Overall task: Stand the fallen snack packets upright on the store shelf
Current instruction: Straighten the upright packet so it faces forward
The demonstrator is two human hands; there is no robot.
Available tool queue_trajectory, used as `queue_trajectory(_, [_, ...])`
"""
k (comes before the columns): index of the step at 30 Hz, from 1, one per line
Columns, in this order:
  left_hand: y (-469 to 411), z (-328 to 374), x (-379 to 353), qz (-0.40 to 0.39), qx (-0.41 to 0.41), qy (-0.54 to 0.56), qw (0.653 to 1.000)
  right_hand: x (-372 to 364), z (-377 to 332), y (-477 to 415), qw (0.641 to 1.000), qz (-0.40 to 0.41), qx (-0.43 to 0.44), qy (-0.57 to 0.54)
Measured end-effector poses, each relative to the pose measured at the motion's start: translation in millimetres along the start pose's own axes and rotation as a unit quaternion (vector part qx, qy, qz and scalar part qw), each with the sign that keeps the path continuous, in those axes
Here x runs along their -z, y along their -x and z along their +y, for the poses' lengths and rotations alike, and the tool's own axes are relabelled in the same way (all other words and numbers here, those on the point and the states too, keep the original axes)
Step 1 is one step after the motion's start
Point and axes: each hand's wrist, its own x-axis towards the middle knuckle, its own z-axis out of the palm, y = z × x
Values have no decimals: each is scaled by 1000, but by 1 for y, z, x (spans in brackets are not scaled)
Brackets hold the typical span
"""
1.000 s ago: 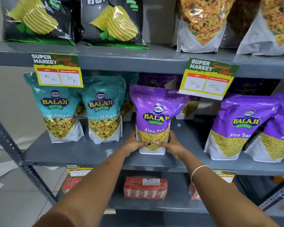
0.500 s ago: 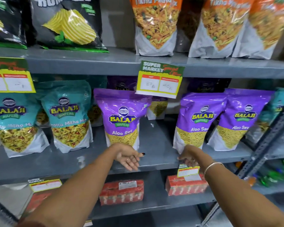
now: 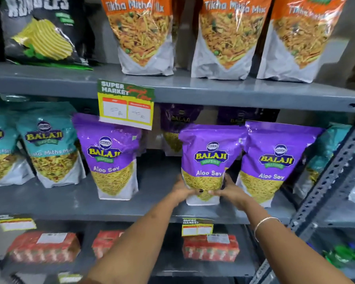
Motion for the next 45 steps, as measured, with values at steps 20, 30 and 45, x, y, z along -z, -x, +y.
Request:
queue_trajectory(20, [-6, -18, 73, -24, 84, -120, 989, -49, -12, -3, 999, 11, 10, 31])
queue_trajectory(30, [9, 15, 22, -296, 147, -230, 916, 46, 35, 40, 954, 112, -135, 242])
queue_trajectory(45, [-19, 62, -156, 2, -14, -50, 999, 154, 49, 38, 993, 102, 38, -38])
